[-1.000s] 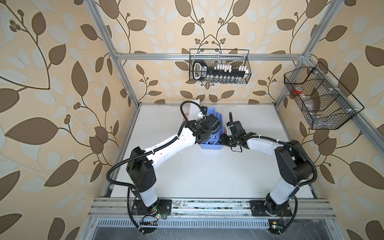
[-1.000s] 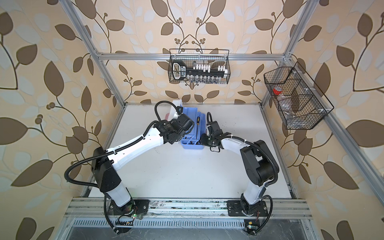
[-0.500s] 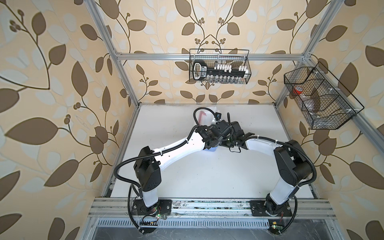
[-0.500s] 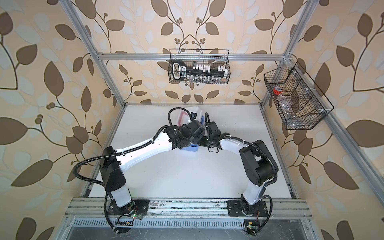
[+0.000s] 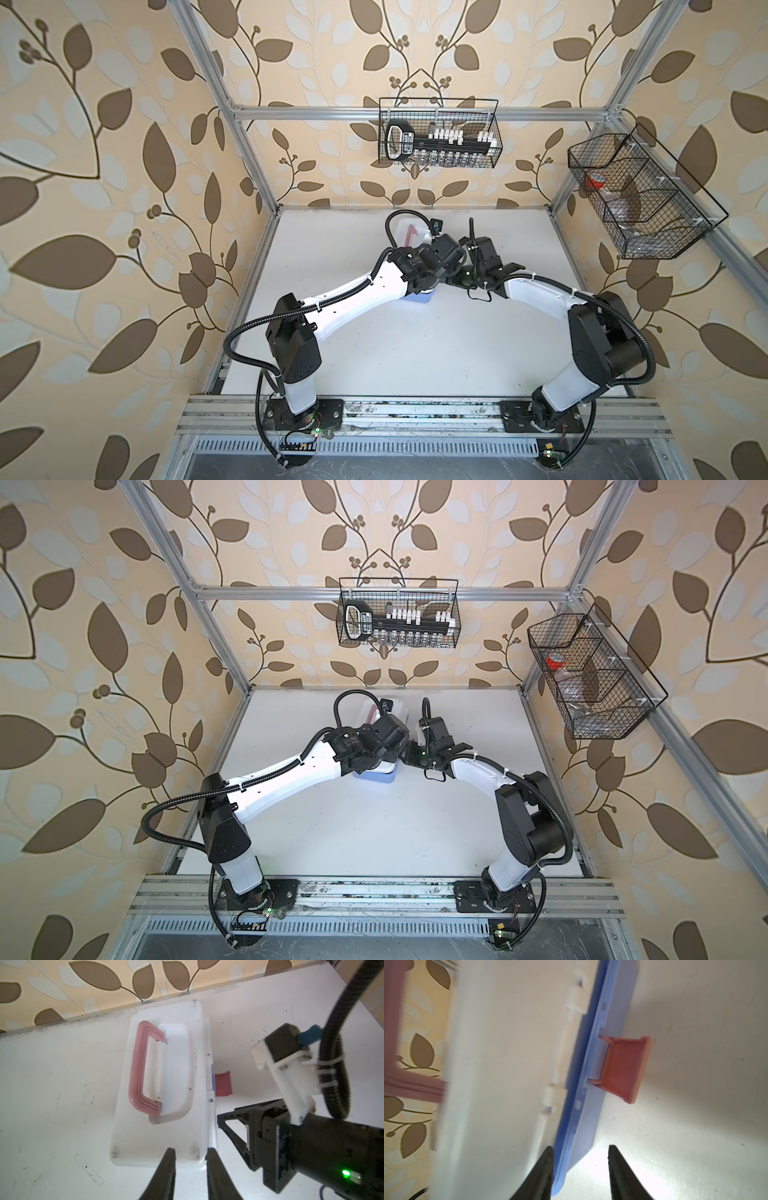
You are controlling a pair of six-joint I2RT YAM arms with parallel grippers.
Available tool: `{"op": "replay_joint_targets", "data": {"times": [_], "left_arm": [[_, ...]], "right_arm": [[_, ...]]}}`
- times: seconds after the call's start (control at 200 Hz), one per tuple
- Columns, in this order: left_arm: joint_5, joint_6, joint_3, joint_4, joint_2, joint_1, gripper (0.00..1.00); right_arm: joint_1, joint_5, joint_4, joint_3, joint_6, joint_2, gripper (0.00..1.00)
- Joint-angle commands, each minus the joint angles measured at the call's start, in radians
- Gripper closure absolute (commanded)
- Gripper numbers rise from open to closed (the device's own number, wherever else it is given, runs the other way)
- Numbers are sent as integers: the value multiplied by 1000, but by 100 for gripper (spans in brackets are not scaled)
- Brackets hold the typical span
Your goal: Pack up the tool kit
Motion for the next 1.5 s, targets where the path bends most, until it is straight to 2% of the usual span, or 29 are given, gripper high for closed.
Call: {"op": "replay_joint_targets", "data": {"times": [0.0,0.08,0.165,0.28,0.37,0.475,0.52,0.615,0.7,0.9,1.055,1.494], "left_arm": [[-68,10,3,19,-88,27,71],[-16,-14,-35,37,-116,74,66],[83,-55,-104,84,-154,163,64],[272,-124,-174,152,-180,314,72],[423,-166,-213,217,-177,413,85],[540,-204,-249,285,-153,481,88],[557,-212,-254,300,-135,496,86],[584,-210,-220,297,-77,517,72],[615,-200,-166,271,-16,529,70],[649,-211,-146,296,60,530,56],[659,-212,-149,303,87,529,55],[657,-218,-174,319,97,529,54]], "right_arm": [[-17,-33,-12,-42,-16,-68,56],[-42,-47,-14,-67,-15,-103,56],[-80,-56,-8,-92,-16,-120,56],[-151,-129,31,-118,-14,-104,79],[-204,-210,86,-131,4,-65,98],[-238,-250,131,-121,12,1,100],[-249,-257,145,-111,18,39,100],[-252,-264,147,-63,23,137,100],[-252,-258,178,-35,49,204,100],[-251,-306,307,-12,129,311,98],[-234,-341,411,-12,172,355,96],[-201,-377,531,13,236,414,94]]}}
